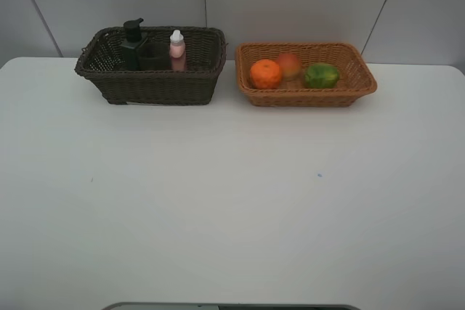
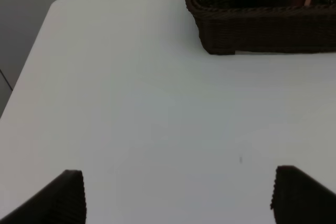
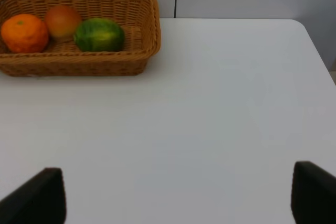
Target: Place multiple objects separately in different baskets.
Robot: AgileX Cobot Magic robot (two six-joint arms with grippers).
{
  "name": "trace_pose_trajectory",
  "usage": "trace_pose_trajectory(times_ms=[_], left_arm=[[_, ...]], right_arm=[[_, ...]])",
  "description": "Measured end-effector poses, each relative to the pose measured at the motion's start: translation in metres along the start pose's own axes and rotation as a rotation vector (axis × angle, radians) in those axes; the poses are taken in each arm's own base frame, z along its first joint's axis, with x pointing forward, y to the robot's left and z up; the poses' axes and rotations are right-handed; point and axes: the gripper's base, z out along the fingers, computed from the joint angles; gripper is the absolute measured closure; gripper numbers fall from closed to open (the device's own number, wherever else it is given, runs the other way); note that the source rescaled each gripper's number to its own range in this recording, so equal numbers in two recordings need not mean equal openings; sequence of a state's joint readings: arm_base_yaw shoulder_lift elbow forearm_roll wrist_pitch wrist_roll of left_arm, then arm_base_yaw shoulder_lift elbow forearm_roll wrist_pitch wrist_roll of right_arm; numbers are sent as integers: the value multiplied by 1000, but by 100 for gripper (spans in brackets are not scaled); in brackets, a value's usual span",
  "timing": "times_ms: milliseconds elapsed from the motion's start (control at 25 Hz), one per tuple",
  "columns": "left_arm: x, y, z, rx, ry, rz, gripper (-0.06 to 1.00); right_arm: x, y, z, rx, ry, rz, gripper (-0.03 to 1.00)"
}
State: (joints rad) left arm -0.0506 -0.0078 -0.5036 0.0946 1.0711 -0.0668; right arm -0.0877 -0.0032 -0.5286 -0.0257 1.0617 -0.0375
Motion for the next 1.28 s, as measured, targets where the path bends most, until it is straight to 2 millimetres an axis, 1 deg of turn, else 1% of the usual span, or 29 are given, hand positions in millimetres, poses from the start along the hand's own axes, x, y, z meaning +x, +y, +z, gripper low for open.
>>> trace_pose_trajectory(times_ms=[880, 1280], left_arm=[[0, 2, 0, -12, -5, -9, 3], [0, 0, 0, 12, -3, -19, 3]], right_arm=[[0, 0, 0, 0, 0, 0, 23], [0, 0, 0, 0, 0, 0, 23]])
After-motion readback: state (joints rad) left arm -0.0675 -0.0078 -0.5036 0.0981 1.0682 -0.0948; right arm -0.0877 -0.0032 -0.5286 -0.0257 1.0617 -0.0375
